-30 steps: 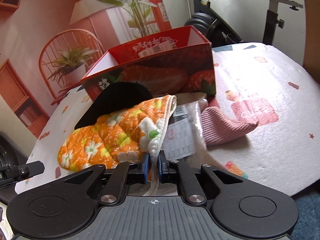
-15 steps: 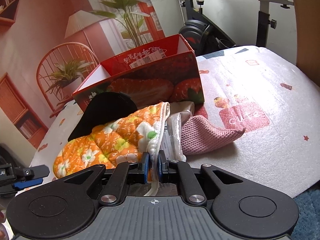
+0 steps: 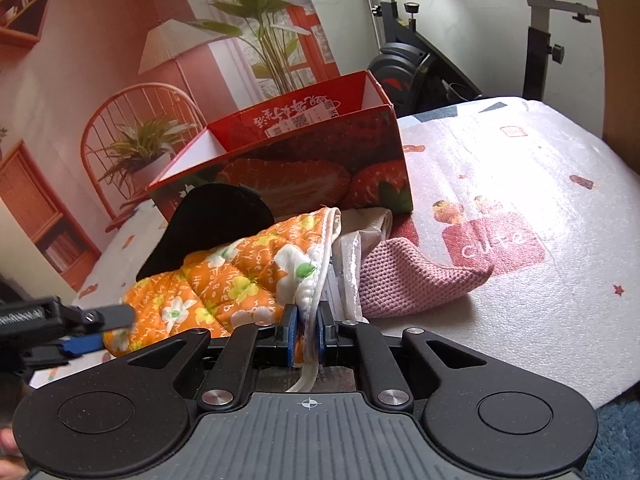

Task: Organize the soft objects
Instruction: 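Lift the oven mitt with the left tool toward the red box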

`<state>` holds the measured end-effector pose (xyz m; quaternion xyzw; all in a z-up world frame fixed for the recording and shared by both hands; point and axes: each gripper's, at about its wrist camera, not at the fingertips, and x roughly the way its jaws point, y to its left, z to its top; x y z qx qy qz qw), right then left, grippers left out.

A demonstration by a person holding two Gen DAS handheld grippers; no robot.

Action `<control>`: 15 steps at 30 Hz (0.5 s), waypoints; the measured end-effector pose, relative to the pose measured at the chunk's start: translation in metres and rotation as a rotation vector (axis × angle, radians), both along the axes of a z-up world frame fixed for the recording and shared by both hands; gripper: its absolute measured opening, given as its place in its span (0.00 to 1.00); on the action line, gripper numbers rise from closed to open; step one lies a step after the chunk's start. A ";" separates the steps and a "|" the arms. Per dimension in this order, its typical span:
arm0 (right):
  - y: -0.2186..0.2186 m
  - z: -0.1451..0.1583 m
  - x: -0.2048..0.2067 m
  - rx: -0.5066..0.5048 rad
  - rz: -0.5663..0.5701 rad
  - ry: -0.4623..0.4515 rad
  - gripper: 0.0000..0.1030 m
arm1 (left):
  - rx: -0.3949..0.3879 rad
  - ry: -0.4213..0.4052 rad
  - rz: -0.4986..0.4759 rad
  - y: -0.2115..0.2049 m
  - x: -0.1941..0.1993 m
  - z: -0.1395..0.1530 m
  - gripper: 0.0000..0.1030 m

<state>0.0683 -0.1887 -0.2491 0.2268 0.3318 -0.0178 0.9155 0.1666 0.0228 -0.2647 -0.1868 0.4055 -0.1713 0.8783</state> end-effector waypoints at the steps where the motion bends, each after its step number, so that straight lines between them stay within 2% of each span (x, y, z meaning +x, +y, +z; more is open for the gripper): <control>1: -0.001 0.000 0.000 0.003 0.000 -0.004 0.12 | 0.000 0.003 -0.002 0.000 0.001 -0.002 0.56; 2: -0.002 -0.001 0.000 0.009 0.002 -0.009 0.13 | 0.002 0.012 -0.004 0.000 0.002 -0.003 0.55; 4: -0.004 -0.002 0.001 0.030 0.001 -0.017 0.17 | 0.008 0.041 -0.003 0.001 0.005 -0.007 0.44; 7: -0.006 -0.004 0.004 0.060 -0.001 -0.029 0.21 | 0.021 0.038 0.007 0.005 0.004 -0.010 0.35; 14: -0.002 -0.010 0.012 0.059 0.009 -0.025 0.22 | 0.103 0.013 -0.017 -0.005 0.002 -0.009 0.35; 15: -0.001 -0.009 0.011 0.053 0.008 -0.029 0.16 | 0.109 0.002 -0.020 -0.006 0.000 -0.007 0.30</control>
